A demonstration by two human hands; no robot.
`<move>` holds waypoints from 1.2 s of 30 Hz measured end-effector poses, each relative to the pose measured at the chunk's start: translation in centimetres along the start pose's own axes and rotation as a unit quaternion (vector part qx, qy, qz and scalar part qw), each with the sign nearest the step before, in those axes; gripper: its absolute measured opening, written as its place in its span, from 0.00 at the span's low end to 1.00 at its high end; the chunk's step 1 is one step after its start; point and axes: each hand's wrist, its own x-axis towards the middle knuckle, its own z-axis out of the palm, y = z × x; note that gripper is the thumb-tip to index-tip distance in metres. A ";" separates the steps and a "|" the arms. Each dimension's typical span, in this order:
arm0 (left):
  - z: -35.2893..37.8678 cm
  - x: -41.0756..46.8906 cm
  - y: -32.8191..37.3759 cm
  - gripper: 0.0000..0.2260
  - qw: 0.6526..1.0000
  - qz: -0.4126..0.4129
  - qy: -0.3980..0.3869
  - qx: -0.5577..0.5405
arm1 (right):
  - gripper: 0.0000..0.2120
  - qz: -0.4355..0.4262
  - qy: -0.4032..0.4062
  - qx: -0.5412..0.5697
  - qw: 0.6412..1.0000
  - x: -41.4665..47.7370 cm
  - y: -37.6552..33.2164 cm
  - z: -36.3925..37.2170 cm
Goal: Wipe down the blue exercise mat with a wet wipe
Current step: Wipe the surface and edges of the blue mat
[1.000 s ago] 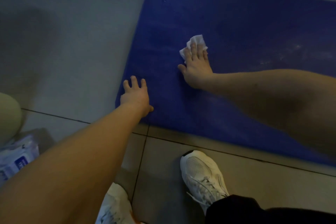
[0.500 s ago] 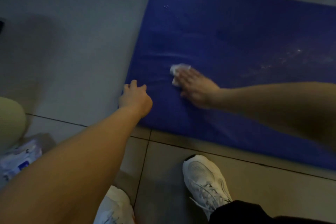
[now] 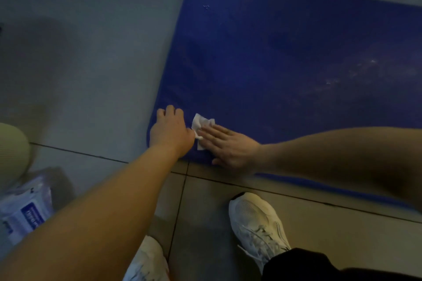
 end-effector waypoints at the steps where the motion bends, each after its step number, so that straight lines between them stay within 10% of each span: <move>1: 0.3 -0.2 0.0 0.24 1.000 0.003 -0.014 0.007 | 0.35 -0.006 0.002 -0.005 1.000 0.1 1.1 -0.5; 10: 0.5 -0.7 0.3 0.46 0.997 -0.012 -0.073 -0.018 | 0.33 0.310 0.092 0.068 0.944 2.4 11.9 -7.5; 14: 0.4 -0.5 0.5 0.46 0.997 -0.017 -0.076 -0.021 | 0.33 0.211 0.140 0.083 0.964 2.7 7.5 -4.0; 23: 0.7 -1.2 0.3 0.38 0.995 0.002 -0.094 -0.020 | 0.32 -0.063 -0.019 0.004 0.998 -3.7 -0.9 1.4; 32: 0.5 -1.9 1.3 0.42 0.990 -0.017 -0.137 -0.034 | 0.31 0.194 0.093 -0.014 0.976 1.3 8.7 -4.4; 36: 0.0 -1.7 1.6 0.42 0.986 -0.023 -0.162 -0.029 | 0.32 0.141 0.087 0.075 0.983 0.5 4.0 -2.6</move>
